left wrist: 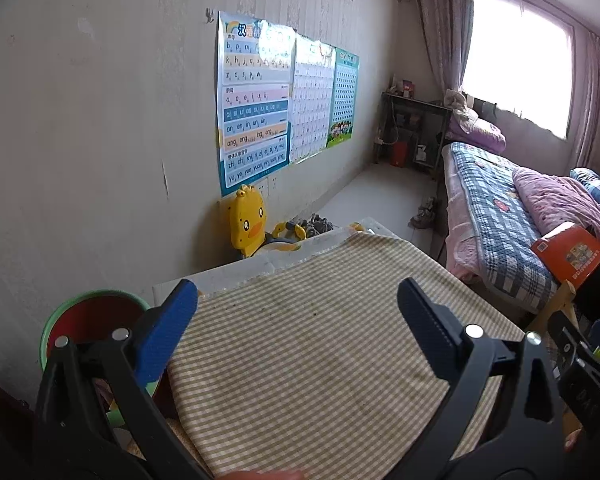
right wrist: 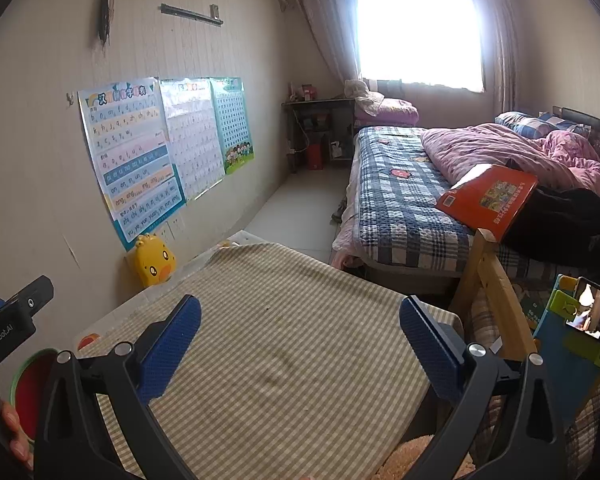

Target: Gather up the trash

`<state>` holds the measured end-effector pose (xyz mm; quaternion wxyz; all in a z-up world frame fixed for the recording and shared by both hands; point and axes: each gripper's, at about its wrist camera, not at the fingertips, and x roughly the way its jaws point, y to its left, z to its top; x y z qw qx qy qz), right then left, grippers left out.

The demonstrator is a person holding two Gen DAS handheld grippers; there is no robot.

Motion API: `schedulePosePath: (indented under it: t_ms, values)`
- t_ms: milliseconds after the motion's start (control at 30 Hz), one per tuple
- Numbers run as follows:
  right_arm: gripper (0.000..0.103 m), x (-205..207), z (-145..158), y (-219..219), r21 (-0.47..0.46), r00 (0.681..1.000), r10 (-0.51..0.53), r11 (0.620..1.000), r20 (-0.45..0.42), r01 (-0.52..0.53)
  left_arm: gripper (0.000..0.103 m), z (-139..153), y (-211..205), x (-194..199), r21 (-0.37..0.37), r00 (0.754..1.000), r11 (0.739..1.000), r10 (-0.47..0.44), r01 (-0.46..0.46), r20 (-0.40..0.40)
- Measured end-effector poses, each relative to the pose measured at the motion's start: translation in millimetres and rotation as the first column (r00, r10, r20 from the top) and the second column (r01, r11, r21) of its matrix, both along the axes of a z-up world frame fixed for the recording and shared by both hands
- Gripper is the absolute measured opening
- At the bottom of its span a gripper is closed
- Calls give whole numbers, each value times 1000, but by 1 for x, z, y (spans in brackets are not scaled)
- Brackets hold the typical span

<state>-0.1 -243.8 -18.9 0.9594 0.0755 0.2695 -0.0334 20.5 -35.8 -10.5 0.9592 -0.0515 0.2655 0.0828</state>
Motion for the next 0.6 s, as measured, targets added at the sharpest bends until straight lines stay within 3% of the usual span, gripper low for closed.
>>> schedulePosePath:
  t_ms: [600]
  values:
    - [96, 0, -4, 2, -6, 1000, 7, 1000, -14, -7, 98, -5, 2, -1, -2, 1000, 1000, -5, 5, -22]
